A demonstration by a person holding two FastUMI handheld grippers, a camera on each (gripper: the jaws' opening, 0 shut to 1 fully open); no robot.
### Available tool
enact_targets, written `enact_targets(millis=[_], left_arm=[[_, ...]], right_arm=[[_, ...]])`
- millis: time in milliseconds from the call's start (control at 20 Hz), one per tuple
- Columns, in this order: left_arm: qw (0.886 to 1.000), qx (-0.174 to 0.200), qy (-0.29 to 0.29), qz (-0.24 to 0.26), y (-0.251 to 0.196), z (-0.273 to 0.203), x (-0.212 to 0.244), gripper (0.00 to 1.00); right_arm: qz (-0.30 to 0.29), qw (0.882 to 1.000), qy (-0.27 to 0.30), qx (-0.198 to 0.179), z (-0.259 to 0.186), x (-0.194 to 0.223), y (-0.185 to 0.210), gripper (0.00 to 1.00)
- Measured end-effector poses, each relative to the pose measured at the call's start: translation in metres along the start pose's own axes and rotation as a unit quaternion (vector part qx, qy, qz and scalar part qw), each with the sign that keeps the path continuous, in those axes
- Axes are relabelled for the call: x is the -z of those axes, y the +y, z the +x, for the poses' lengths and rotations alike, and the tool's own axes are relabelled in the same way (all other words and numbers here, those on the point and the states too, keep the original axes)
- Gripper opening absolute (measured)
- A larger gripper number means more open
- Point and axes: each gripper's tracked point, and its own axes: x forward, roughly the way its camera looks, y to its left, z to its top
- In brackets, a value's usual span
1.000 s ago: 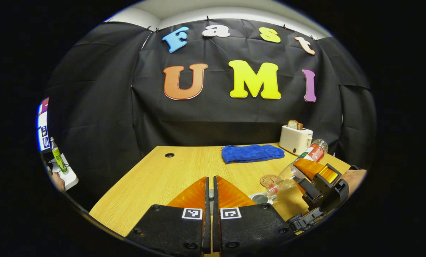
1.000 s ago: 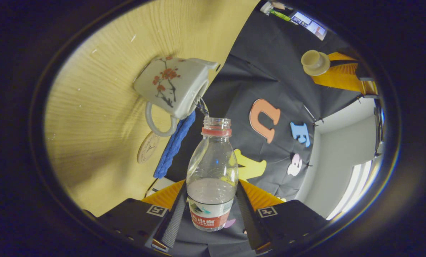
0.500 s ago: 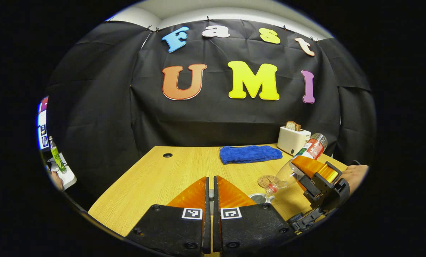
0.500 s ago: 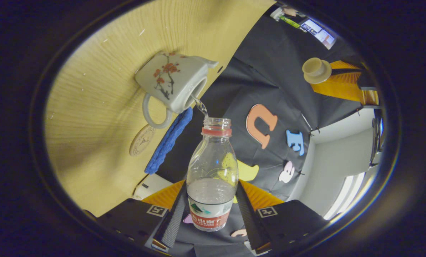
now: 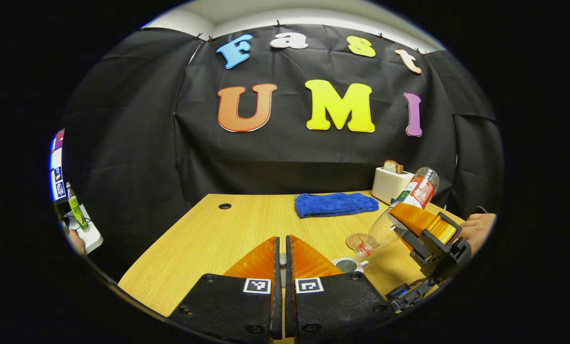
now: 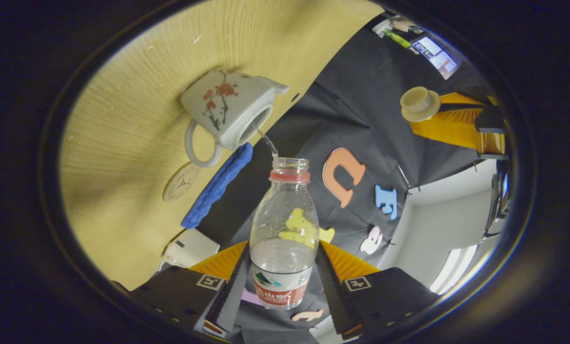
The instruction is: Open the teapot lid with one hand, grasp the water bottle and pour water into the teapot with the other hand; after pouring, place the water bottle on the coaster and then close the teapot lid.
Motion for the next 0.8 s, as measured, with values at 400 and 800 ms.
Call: enact_targets(millis=[400, 800], left_arm=[[1.000, 0.001, 0.005, 0.004, 0.000, 0.000, 0.002, 0.05], [1.000, 0.002, 0.007, 0.004, -0.001, 0.000, 0.003, 0.05]], right_arm=[[-0.041, 0.999, -0.006, 0.020, 0.001, -0.002, -0.012, 0.77], [-0.040, 0.999, -0.001, 0.030, 0.000, 0.001, -0.019, 0.76]])
